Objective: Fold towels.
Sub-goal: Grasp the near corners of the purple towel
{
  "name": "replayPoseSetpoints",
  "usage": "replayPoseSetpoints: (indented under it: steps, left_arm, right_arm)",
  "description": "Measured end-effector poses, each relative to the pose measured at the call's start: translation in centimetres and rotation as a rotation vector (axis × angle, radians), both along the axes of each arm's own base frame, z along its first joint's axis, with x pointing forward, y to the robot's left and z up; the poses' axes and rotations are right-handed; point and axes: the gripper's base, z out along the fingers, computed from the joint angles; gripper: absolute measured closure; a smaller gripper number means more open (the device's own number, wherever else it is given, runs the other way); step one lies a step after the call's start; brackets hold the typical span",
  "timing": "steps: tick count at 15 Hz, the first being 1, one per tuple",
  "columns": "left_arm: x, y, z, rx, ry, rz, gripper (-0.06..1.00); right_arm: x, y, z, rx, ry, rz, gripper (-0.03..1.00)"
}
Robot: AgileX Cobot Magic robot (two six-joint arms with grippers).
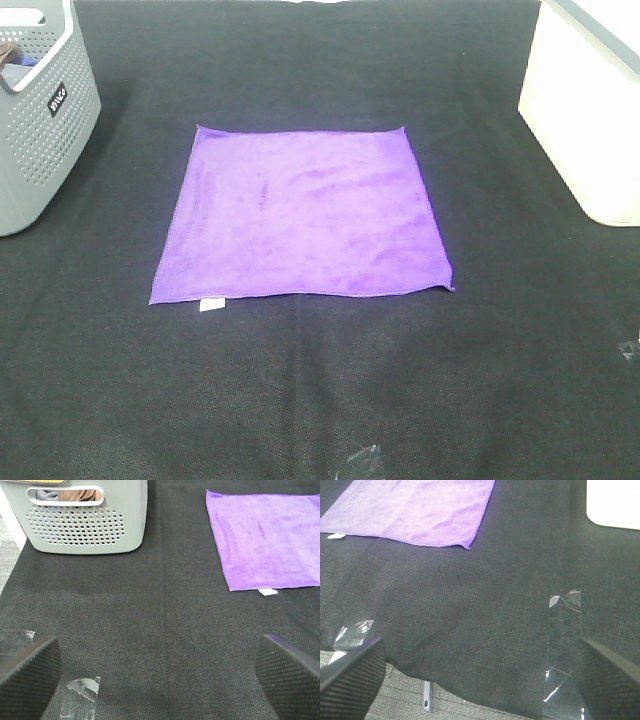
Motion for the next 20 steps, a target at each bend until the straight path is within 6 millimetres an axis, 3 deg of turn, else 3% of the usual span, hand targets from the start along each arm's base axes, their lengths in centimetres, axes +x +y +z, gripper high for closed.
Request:
replayPoseSetpoints:
  steps: [20]
  left_arm:
    - [0.0, -0.08, 0.0, -0.008, 0.0, -0.006, -0.04]
  right_arm:
    - [0.01, -0.05, 0.0, -0.006, -0.001, -0.003, 0.0]
